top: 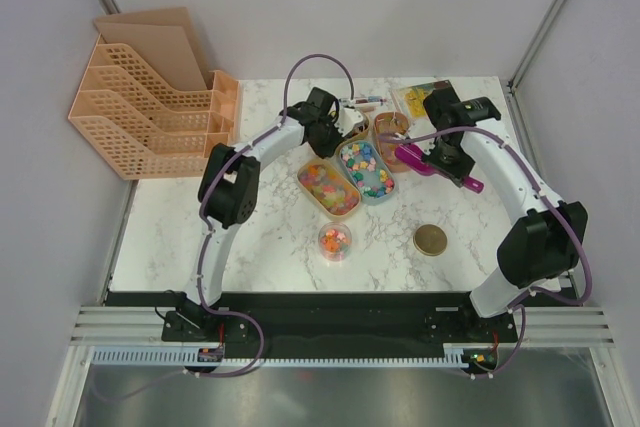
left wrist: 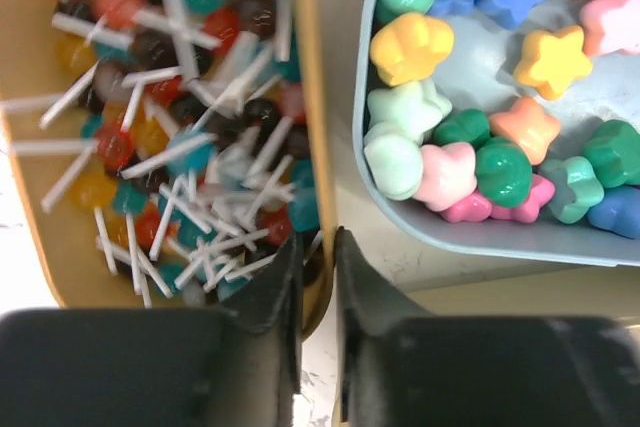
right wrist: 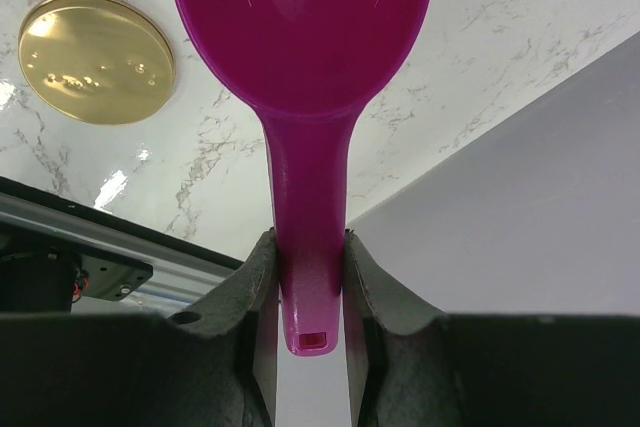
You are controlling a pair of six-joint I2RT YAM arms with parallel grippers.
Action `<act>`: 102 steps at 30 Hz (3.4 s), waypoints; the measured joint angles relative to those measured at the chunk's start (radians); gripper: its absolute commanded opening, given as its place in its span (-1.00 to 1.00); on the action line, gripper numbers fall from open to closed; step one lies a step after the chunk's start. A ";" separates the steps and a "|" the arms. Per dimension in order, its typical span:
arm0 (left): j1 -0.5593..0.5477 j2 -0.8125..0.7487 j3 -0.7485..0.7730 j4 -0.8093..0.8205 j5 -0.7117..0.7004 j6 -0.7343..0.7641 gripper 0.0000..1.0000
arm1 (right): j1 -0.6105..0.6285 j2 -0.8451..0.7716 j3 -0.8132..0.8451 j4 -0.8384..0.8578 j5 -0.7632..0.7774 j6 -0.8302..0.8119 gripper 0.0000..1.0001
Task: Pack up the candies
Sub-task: Move the storage box to the center of the board, then scoop the fake candies from the storage box.
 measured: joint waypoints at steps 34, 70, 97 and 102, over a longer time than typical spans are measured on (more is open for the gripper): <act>0.014 -0.362 -0.543 0.054 0.242 0.596 -0.89 | 0.019 0.233 0.381 0.006 0.084 -0.533 -1.00; -0.019 -0.663 -0.733 0.261 0.124 0.294 1.00 | 0.225 0.433 0.515 0.015 0.266 -0.679 -1.00; 0.230 -0.510 -0.670 0.371 0.129 -0.193 1.00 | 0.322 0.616 0.533 0.002 0.589 -0.872 -1.00; 0.230 -0.526 -0.729 0.367 0.142 -0.196 1.00 | 0.323 0.667 0.586 0.000 0.626 -0.868 -1.00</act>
